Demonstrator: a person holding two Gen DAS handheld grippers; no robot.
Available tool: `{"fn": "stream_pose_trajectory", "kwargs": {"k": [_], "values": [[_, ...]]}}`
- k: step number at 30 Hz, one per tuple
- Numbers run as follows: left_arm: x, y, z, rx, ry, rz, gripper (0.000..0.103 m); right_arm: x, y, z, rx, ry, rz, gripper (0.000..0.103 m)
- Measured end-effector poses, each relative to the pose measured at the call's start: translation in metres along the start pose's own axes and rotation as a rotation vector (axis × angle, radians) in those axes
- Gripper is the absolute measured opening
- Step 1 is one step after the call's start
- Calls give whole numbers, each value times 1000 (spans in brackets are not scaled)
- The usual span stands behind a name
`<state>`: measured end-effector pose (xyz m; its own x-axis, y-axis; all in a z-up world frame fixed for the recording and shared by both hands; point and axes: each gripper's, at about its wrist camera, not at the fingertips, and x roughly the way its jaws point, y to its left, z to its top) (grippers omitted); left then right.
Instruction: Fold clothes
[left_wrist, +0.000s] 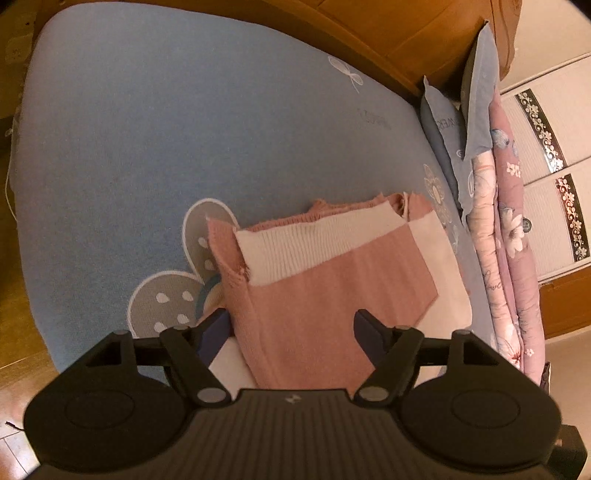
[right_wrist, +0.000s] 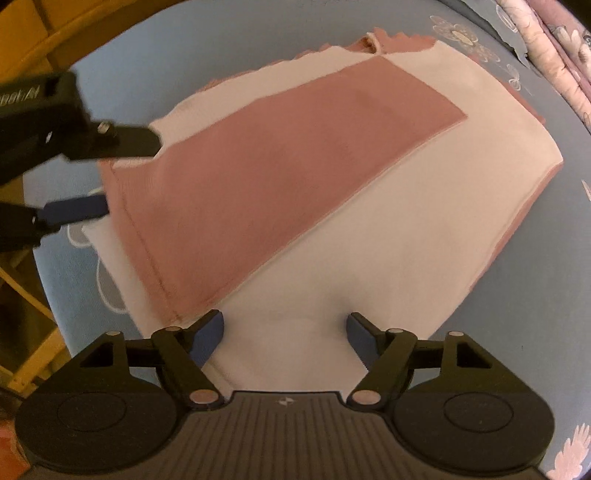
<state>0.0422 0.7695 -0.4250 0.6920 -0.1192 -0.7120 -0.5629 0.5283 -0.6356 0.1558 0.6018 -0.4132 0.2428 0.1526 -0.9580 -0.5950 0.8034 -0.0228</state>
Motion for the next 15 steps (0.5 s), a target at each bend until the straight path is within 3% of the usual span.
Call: {"fn": "stream_pose_trajectory", "kwargs": {"k": [3,7,15], "values": [[-1,2,2,6,10,-10,74,-8,2,3,-19,9,3,78],[-8,7,4,5,14,-21,74,-17,3,16,-36,-66,-13,78],[-17,24,6,-21,10,1,74,3,24,14,-64,-56,-50,81]]}}
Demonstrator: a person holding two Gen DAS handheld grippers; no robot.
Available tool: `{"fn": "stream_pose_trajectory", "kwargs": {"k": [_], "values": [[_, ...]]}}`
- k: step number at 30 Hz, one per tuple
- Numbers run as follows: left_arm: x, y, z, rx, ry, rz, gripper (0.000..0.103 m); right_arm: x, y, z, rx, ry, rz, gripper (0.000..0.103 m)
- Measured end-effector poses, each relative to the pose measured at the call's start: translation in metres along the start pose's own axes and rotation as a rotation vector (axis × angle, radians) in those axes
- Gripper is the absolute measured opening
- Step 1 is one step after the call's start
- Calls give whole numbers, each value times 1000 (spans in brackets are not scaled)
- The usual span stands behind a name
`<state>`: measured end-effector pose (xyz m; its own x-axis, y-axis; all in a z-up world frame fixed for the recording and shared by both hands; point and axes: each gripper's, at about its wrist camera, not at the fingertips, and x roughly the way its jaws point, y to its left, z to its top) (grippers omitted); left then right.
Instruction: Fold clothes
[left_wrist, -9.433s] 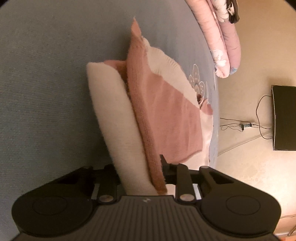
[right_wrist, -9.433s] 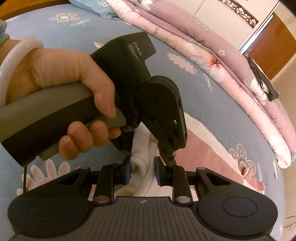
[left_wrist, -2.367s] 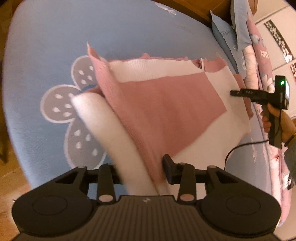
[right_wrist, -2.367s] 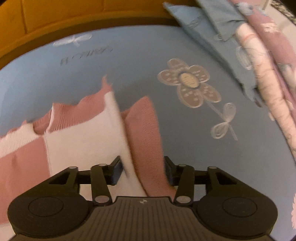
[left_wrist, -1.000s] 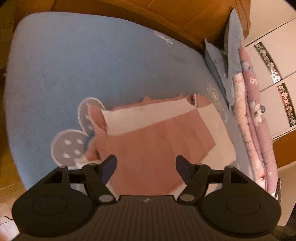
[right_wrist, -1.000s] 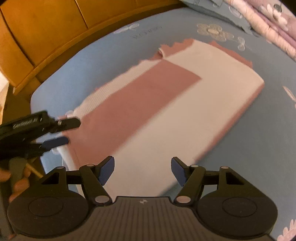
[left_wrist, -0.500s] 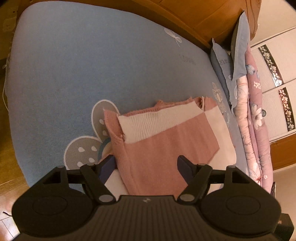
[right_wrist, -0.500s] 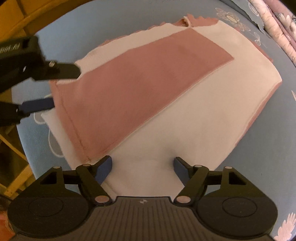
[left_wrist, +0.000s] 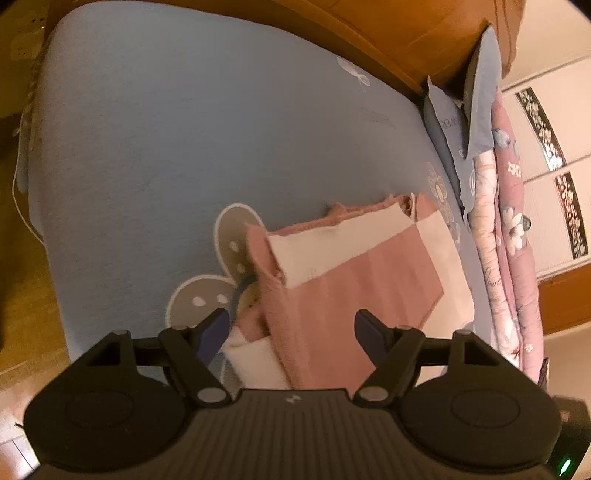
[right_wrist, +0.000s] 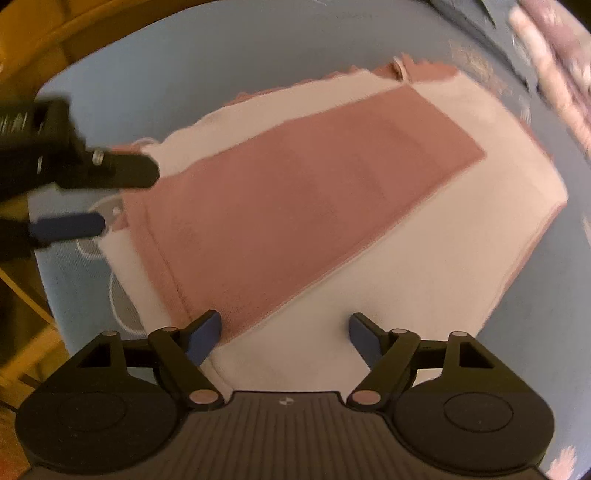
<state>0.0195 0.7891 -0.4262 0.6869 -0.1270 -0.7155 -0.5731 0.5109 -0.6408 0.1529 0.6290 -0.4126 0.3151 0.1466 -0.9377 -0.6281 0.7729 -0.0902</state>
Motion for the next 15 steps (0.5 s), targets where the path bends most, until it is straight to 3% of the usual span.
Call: {"fn": "stream_pose_trajectory", "kwargs": {"k": [3,8,15], "values": [[-4,2,2,-4,-5,-5,74,-5,-4,1,42,-3,21,81],[-11,1,6,-6,-16,-28,74,-9,0,11,3,-71,-14,81],[-22,4,12,-17,-33,-38,74,13,21,27,-46,-79,-18,81]]}}
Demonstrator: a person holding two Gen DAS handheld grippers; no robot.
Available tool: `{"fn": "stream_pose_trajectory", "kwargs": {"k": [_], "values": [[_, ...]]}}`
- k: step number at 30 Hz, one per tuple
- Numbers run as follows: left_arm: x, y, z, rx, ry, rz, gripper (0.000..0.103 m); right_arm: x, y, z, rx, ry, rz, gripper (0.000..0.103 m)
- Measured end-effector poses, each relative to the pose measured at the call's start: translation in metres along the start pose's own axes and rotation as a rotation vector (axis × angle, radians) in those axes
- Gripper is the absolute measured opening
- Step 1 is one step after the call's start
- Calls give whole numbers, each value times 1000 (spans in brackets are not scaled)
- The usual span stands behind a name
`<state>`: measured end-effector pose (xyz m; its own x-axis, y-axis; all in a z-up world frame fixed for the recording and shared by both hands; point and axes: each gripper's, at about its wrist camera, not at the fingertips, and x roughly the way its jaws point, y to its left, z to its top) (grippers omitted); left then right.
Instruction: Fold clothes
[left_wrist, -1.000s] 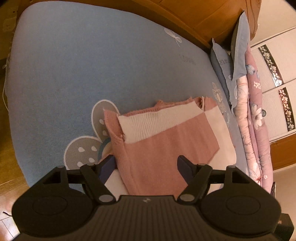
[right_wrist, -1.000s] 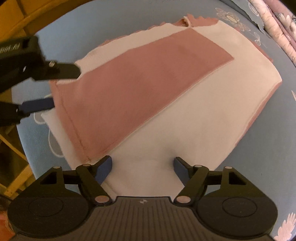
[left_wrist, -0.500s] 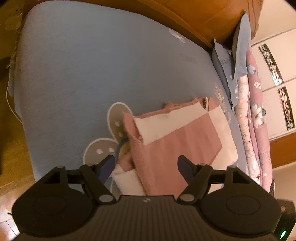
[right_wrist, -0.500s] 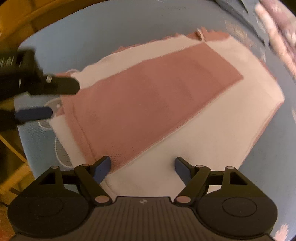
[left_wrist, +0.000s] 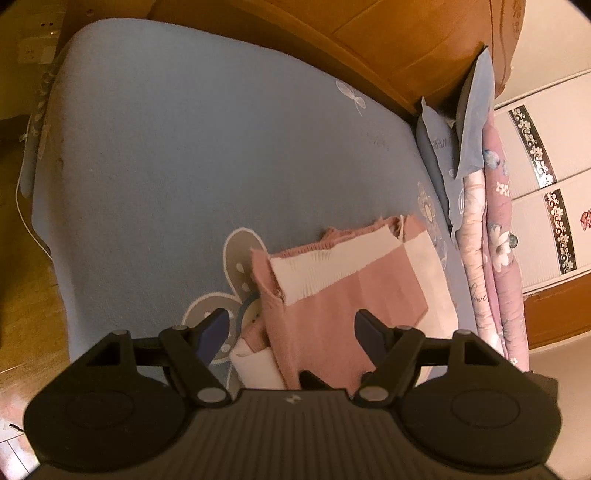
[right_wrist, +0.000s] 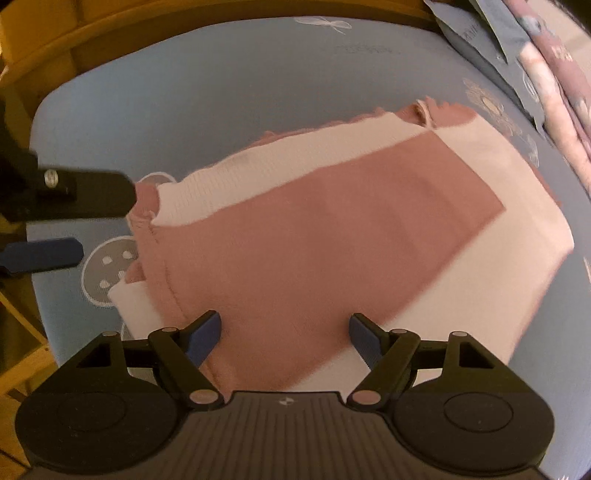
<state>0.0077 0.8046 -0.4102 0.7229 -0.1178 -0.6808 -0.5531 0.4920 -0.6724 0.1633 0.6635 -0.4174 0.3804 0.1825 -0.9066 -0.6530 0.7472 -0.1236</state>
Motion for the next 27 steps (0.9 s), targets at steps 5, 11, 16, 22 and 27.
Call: {"fn": "stream_pose_trajectory", "kwargs": {"k": [5,11,16,22,27], "values": [[-3,-3,7,3,6,10,74,-13,-6,0,43,13,5,81],[-5,-21,16,32,3,17,74,-34,-16,-35,150,62,4,81],[1,-42,9,82,17,13,75,-29,-10,-59,192,92,24,86],[14,-61,-10,103,49,34,74,-36,-14,-66,173,79,89,92],[8,-60,-18,89,26,33,75,-66,-42,-78,248,30,106,92]]}}
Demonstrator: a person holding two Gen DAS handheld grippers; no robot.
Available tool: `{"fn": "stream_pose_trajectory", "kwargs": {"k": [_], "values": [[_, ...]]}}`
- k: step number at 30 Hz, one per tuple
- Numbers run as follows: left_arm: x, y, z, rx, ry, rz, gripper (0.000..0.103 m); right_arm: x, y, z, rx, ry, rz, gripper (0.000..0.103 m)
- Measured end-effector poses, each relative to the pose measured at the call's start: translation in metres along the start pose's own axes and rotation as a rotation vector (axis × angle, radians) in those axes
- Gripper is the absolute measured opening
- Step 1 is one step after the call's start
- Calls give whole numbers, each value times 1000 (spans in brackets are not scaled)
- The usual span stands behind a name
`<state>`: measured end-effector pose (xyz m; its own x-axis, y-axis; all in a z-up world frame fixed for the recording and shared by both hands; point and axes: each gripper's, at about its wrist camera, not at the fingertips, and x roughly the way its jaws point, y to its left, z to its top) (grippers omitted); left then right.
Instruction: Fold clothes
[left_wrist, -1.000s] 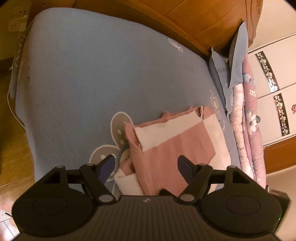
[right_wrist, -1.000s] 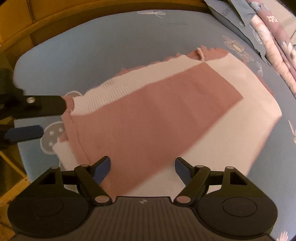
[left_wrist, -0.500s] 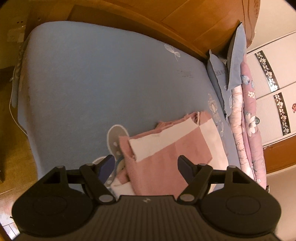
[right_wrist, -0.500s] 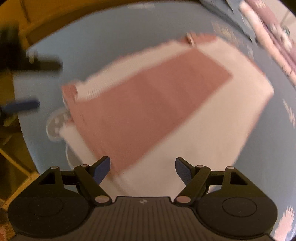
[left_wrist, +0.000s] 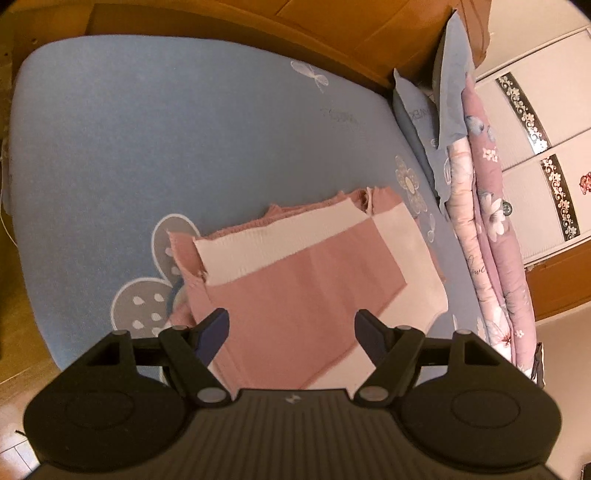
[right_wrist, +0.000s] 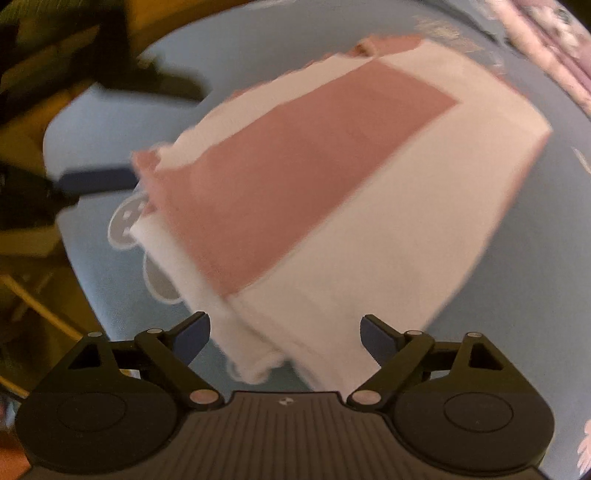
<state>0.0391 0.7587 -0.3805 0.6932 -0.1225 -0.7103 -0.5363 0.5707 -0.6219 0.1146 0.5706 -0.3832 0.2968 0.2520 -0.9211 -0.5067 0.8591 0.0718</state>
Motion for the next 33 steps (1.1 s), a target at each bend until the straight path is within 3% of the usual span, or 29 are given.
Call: {"fn": "stream_pose_trajectory", "kwargs": {"k": [6,9,14,18,23,26,30,33], "values": [[6,31,5,-106,12,46,75,2,-34,-7,-3,-39,-55,92],[14,30,3,-80,20,95,75,-3,-43,-14,-33,-97,-88,92],[29,12,-5,-21,36,142,75,13,-43,-32,-113,-46,-102,92],[28,-4,-8,37,19,168,74,16,-48,-38,-73,-39,-83,91],[12,-16,-15,5,-11,90,75,-6,-50,-30,-135,-95,-55,91],[5,-17,-20,-5,8,30,75,-14,-36,-31,-256,-140,-42,91],[-5,-9,-36,-13,78,-113,75,-21,-25,-44,-391,-146,-21,91],[-6,-8,-54,83,159,-182,75,-24,-22,-51,-487,-138,13,73]]}}
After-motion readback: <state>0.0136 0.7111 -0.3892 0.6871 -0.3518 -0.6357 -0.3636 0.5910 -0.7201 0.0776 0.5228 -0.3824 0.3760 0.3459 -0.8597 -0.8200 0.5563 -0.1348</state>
